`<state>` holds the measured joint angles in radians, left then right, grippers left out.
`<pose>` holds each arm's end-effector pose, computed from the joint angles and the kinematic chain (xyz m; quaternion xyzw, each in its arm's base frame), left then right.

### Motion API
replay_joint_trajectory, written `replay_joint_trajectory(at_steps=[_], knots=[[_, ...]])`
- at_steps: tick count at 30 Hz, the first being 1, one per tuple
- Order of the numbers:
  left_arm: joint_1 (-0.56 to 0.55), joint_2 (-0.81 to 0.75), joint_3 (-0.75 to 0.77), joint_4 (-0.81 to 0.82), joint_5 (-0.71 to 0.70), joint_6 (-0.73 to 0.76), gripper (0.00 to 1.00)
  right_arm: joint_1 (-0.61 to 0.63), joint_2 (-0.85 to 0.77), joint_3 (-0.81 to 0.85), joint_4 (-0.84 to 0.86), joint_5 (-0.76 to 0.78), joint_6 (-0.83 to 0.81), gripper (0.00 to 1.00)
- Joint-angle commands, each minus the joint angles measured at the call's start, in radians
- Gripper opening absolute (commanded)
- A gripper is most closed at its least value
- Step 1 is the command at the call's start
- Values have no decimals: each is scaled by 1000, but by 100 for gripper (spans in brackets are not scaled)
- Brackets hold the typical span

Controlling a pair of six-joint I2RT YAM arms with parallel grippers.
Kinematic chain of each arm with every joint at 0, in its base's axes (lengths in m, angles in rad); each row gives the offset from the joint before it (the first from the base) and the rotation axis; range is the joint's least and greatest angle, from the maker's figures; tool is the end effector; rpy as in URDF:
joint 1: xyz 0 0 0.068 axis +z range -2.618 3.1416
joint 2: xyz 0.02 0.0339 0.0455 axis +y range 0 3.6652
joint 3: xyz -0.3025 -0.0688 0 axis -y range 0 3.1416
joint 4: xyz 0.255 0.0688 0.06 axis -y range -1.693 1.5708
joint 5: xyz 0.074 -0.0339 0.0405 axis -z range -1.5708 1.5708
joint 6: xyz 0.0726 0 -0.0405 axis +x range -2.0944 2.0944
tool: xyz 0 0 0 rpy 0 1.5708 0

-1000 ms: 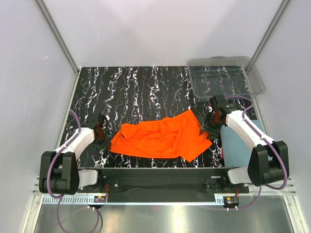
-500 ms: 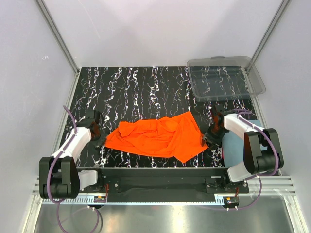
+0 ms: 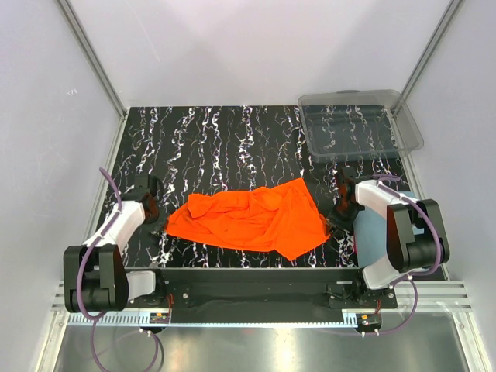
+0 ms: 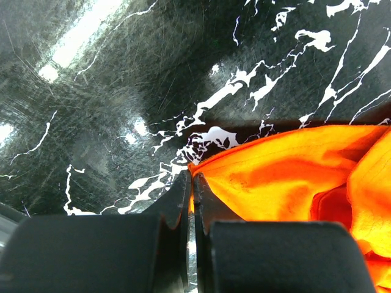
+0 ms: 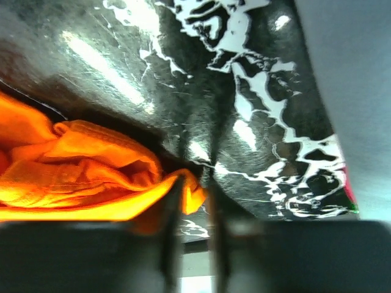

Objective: Fold and stack the t-shirts
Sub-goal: Flatten the tshirt out

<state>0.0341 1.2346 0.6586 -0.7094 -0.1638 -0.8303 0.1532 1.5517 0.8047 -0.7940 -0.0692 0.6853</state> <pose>0.2072 0.0189 0.1708 -0.4238 0.8909 0.0197 0.1620 0.2428 0.0426 0.1404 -0.2622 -0.9643 -0.0377 0.0005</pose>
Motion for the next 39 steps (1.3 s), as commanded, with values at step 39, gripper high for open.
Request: replay_joint_trajectory(at_steps=[39], knots=[[96,-18,1042,231,15,517,0,71,-235,1285,-128,-38,-58,0]])
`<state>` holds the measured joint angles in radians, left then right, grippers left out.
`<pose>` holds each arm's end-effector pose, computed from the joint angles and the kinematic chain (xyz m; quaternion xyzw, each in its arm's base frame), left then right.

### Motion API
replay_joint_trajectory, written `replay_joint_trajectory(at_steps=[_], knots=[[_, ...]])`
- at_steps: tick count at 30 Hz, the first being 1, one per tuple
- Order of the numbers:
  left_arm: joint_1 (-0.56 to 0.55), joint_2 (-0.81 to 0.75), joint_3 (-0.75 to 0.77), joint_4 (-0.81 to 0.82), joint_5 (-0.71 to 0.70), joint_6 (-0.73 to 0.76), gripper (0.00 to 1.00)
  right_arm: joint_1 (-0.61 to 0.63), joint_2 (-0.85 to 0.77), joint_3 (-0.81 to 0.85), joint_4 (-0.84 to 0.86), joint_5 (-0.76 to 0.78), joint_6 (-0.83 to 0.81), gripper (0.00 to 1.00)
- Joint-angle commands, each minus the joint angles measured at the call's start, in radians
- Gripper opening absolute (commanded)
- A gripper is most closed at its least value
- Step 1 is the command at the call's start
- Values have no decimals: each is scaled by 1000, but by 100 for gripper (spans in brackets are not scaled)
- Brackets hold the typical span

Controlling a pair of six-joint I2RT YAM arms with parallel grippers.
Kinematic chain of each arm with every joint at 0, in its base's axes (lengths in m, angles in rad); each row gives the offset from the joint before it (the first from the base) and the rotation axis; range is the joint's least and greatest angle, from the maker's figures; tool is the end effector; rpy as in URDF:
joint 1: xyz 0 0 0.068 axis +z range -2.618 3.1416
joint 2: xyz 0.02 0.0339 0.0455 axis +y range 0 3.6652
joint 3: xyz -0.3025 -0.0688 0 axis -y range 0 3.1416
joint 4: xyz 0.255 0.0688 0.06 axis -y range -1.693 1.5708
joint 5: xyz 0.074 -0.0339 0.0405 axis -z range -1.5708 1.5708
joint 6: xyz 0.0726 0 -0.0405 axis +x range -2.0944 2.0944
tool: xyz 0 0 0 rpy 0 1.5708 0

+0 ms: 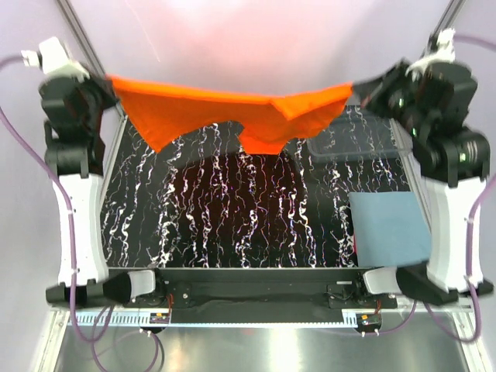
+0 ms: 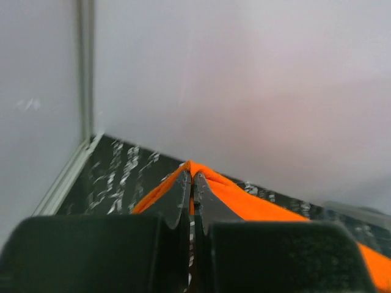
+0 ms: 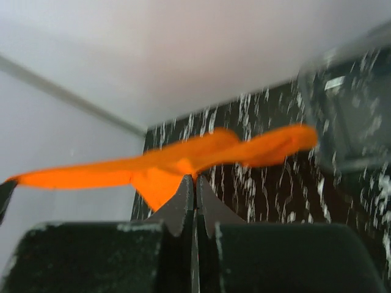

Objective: Fold and stack the t-shirts
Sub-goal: Flatten the tshirt out

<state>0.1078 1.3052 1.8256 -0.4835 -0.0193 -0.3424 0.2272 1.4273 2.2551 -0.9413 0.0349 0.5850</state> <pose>0.2767 0.0314 0.5897 -0.1617 0.6749 -0.0776 0.7158 0.2448 0.0540 0.6247 0.1442 0.7320 0.2510 0.6168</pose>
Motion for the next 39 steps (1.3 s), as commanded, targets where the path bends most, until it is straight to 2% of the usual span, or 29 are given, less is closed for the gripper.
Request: replay_joint_trajectory(at_steps=[1,2,3,4,7,9,11,14,16,19,20,21,22,23,24,26,27,28,29,30,31,32,34,36,39], knots=[[24,-121,-234,-3,-161,43,0,3,-143,-236,15,-235,58,0],[24,-188,-291,-12,-230,51,0,12,-180,-384,7,-268,85,0],[26,-222,-346,-23,-263,59,0,21,-258,-458,-2,-291,99,0],[26,-256,-455,-29,-296,59,0,49,-296,-591,-13,-314,113,0],[24,-366,-631,-66,-412,43,0,73,-441,-794,-75,-322,125,0],[24,-369,-657,-92,-406,42,0,75,-498,-836,-86,-297,118,0],[24,-362,-617,-83,-291,60,0,74,-487,-810,-62,-222,92,0],[24,-305,-516,-23,-165,48,0,75,-426,-705,45,-61,32,0],[24,-233,-431,28,-96,30,0,74,-326,-617,125,35,-20,0],[24,-132,-347,144,63,-22,0,72,-170,-511,382,120,-110,0],[24,-109,-336,198,173,-41,0,69,-83,-479,425,147,-135,0],[24,-87,-328,339,239,-62,0,67,-39,-441,462,176,-155,0],[23,-42,-327,420,369,-126,0,60,2,-371,554,212,-193,0],[24,-12,-321,498,424,-171,0,52,78,-335,597,218,-207,0],[23,18,-293,666,468,-269,0,43,117,-297,639,233,-212,0],[24,135,-212,762,537,-335,0,6,258,-113,676,218,-199,0],[24,179,-77,766,548,-357,0,-2,307,-33,674,215,-200,0],[26,257,1,751,541,-350,0,-12,358,130,670,205,-214,0],[26,294,77,732,524,-340,0,-15,452,218,667,195,-223,0],[27,330,225,697,501,-324,0,-19,494,307,664,194,-231,0],[41,391,294,691,477,-322,0,-22,533,469,658,213,-241,0],[52,416,348,700,441,-332,0,-29,606,551,654,226,-244,0],[96,466,432,767,376,-424,0,-37,643,708,656,258,-232,0],[116,502,512,819,361,-495,0,-52,605,690,677,264,-211,0],[148,546,584,804,377,-532,0,-54,468,482,746,252,-197,0]])
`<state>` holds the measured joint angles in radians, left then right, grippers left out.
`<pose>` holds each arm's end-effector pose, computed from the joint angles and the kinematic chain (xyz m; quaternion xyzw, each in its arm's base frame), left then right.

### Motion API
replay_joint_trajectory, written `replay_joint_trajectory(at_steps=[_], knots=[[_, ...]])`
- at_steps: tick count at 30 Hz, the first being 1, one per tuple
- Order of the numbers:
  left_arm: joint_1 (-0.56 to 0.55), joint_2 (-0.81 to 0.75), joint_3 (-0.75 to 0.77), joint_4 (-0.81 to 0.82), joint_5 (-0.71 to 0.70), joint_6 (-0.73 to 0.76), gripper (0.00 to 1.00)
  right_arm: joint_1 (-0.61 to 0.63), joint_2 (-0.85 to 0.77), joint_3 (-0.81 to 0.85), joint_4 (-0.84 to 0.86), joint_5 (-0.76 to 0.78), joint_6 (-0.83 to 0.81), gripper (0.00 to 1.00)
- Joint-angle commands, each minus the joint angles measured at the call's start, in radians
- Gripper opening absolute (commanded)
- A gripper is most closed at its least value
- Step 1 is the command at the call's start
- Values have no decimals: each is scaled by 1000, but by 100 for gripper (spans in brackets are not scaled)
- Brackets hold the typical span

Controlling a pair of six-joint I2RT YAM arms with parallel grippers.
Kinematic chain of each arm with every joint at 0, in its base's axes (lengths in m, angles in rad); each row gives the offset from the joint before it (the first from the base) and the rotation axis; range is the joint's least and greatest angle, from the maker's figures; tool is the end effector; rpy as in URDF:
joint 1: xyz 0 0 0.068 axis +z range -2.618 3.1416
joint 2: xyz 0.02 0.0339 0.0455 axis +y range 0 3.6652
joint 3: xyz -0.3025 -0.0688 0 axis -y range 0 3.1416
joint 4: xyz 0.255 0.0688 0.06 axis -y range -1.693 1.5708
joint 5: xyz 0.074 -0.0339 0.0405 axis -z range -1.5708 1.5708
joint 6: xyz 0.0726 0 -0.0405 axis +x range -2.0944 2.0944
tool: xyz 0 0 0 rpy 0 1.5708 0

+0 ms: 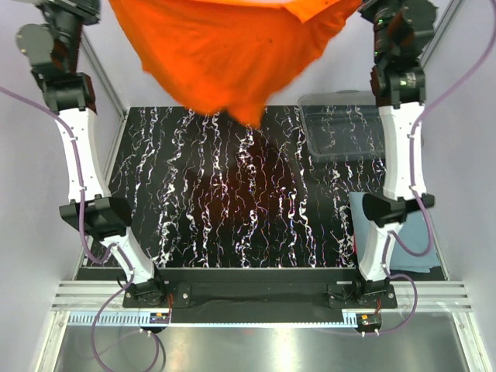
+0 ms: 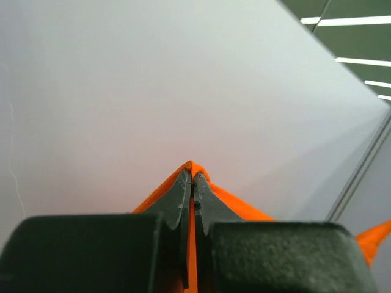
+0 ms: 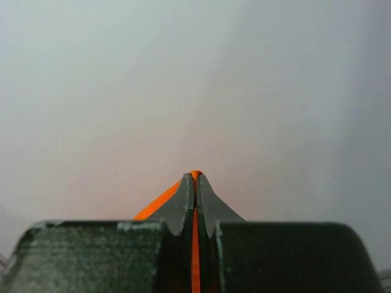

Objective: Fold and stack the t-shirts
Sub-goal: Flatten the tshirt out

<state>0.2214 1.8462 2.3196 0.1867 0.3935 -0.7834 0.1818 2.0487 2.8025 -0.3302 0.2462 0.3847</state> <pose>0.4093 0.0636 0.6608 -0.0538 0.4625 -0.3269 0.8224 0.4316 0.0614 0.6597 0.1571 0.5253 0.1690 0.8190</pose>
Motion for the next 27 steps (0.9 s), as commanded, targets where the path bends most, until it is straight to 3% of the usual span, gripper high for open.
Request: replay_joint_trajectory(at_steps=[1,5,6,8,10,14,15,17,21,24,27], knots=[[45,-14,77,135,-25,-96,0,-8,-177,-136,135,38,14,0],[53,-151,-176,178,42,-94,0,-7,-297,-296,82,1,59,0],[53,-188,-321,177,51,-96,0,-7,-321,-342,73,-37,69,0],[53,-310,-493,186,74,-93,0,-8,-413,-524,54,-94,129,0],[59,-445,-765,149,45,-85,0,1,-488,-766,56,-208,184,0],[94,-662,-1217,-2,-13,-53,0,56,-774,-1245,54,-271,259,0],[116,-729,-1264,-59,-36,-21,0,71,-824,-1425,51,-281,290,0],[137,-780,-1375,-154,-36,41,0,103,-953,-1579,-4,-320,330,0],[154,-837,-1454,-415,-120,258,0,131,-1165,-1898,-170,-392,414,0],[211,-843,-1528,-527,-192,280,0,134,-1300,-1998,-367,-410,427,0],[236,-852,-1572,-608,-385,216,0,134,-1368,-2080,-446,-468,454,0]])
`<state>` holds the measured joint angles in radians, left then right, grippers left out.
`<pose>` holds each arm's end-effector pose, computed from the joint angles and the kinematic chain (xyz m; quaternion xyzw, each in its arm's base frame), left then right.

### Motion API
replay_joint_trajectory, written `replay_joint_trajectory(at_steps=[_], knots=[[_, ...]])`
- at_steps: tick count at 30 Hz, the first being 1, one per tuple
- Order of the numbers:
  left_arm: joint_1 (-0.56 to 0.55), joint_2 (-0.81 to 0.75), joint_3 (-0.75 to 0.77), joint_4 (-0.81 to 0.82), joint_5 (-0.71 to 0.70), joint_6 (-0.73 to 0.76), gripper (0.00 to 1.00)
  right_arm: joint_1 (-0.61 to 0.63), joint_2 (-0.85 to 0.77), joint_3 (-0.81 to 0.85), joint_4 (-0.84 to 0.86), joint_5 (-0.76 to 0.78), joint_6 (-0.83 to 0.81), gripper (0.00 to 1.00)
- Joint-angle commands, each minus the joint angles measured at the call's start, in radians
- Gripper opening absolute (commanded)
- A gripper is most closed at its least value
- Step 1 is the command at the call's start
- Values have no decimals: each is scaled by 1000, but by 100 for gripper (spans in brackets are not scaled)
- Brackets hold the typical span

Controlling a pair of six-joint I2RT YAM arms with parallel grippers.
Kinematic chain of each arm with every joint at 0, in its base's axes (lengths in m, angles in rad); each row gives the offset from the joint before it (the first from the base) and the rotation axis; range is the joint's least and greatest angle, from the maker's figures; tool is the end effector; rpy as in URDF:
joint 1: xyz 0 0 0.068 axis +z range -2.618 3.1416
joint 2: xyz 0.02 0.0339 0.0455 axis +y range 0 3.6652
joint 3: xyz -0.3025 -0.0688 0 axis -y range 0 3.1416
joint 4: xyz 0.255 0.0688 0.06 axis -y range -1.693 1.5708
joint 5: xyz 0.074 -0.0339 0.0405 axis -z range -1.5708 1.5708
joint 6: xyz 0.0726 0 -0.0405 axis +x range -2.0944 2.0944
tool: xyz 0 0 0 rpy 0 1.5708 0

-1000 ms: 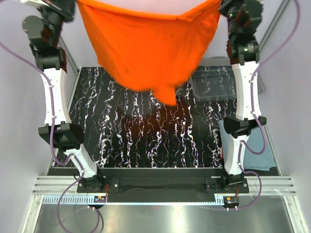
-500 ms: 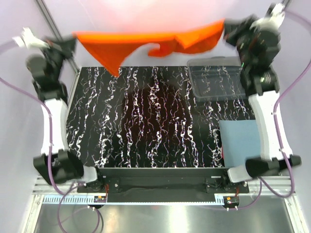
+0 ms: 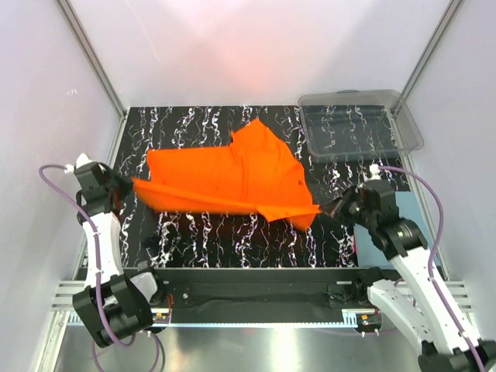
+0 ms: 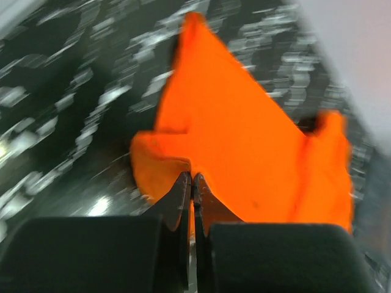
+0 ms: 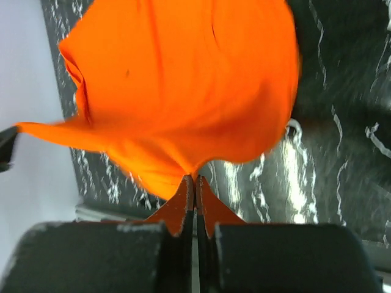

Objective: Fold and stack the t-shirts
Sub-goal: Flatten the tshirt out

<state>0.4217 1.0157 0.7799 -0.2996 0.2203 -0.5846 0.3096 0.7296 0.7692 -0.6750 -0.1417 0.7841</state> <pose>0.2320 0.0867 0.2954 -0.3688 0.7829 -0.1352 0.4825 0.1534 0.0598 0.2986 0.1782 0.8729 0.2878 0.3513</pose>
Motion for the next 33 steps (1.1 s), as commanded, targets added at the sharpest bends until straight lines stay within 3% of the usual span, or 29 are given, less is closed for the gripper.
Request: replay_joint_trajectory(at_steps=[1,6,11,19,21,24,27,31,33], knots=[[40,-22,-42,-131,-302,-1,0,8,-61,-65,-112,-99,64,0],[72,7,-87,-154,-364,-96,0,6,-39,-160,-136,-180,75,0],[92,101,-81,-202,-297,-80,0,6,-22,-177,-138,-182,66,0],[92,101,-53,-207,-279,-72,0,8,111,-81,-66,-142,0,0],[94,106,-41,-196,-186,-37,0,6,143,-35,-44,-137,-31,0],[95,84,-28,-104,20,0,0,6,230,68,-16,-43,-66,0],[89,55,-39,101,176,-76,0,-3,322,206,99,24,-74,0],[43,130,60,405,277,-225,0,-38,632,483,207,45,-134,0],[2,213,132,493,304,-296,0,-59,787,707,235,68,-170,0]])
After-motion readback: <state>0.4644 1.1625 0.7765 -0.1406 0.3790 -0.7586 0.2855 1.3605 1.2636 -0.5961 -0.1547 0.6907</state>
